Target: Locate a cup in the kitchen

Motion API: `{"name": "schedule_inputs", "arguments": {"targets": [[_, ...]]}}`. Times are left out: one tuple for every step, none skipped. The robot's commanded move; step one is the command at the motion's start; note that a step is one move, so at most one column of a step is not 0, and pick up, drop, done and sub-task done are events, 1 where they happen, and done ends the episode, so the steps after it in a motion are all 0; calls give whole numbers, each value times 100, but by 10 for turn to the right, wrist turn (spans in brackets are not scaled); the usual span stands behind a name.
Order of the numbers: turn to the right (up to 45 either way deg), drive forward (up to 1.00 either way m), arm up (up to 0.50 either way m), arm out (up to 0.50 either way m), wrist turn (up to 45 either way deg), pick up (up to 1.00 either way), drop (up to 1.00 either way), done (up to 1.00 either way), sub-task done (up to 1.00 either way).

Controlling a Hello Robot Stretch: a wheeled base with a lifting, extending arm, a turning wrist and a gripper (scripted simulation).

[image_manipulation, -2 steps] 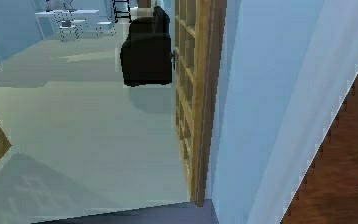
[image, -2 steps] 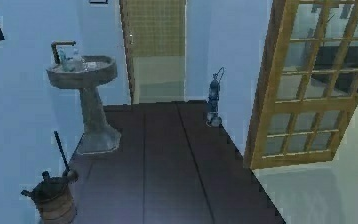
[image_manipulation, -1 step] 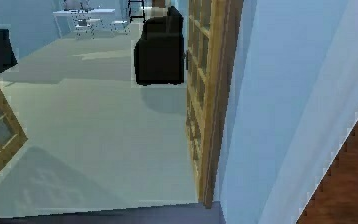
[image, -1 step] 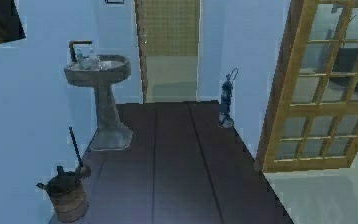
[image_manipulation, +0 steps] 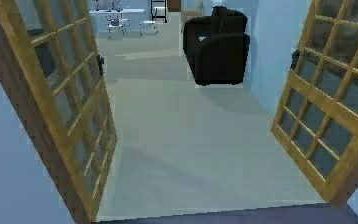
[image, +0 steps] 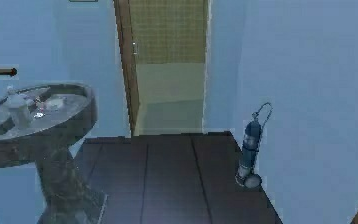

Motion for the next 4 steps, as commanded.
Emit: {"name": "schedule_inputs", "arguments": {"targets": [[0, 100, 0, 0, 0, 0, 0, 0, 0], [0, 100, 0, 0, 0, 0, 0, 0, 0], [0, 45, 0, 0, 0, 0, 0, 0, 0], [30, 0, 0, 0, 0, 0, 0, 0, 0]]}}
